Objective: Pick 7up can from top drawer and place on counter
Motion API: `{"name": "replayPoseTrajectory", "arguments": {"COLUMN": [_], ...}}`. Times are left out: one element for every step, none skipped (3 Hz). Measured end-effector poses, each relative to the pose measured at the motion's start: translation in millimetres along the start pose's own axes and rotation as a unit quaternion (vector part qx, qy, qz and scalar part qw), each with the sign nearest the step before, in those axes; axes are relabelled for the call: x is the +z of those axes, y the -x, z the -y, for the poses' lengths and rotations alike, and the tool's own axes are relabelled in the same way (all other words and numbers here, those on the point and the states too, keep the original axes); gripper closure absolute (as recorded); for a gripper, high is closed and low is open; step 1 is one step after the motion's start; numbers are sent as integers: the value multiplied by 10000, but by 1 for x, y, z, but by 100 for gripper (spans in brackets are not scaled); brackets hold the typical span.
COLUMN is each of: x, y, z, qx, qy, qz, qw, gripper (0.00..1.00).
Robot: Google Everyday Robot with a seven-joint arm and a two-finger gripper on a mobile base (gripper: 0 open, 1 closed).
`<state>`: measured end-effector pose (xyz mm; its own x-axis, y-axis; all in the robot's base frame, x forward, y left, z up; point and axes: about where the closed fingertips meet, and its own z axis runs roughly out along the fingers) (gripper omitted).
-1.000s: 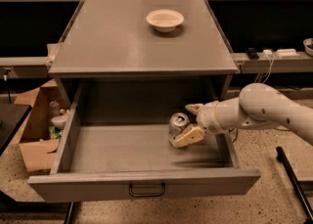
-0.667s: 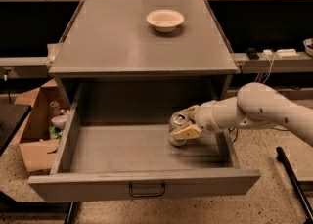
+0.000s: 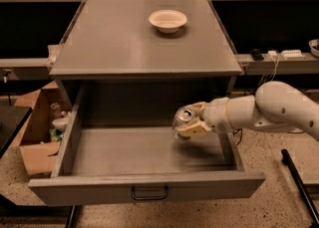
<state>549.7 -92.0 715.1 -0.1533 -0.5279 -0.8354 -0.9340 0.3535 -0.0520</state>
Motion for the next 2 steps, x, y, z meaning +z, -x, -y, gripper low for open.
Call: {"name": "replayPoseTrajectory", "arguments": {"x": [-5,-5], "y": [3,3], "z": [-2,-2], "qx": [2,1], "qy": [2,3], "qz": [79,79], "qw": [10000,10000], "gripper": [100,100]}}
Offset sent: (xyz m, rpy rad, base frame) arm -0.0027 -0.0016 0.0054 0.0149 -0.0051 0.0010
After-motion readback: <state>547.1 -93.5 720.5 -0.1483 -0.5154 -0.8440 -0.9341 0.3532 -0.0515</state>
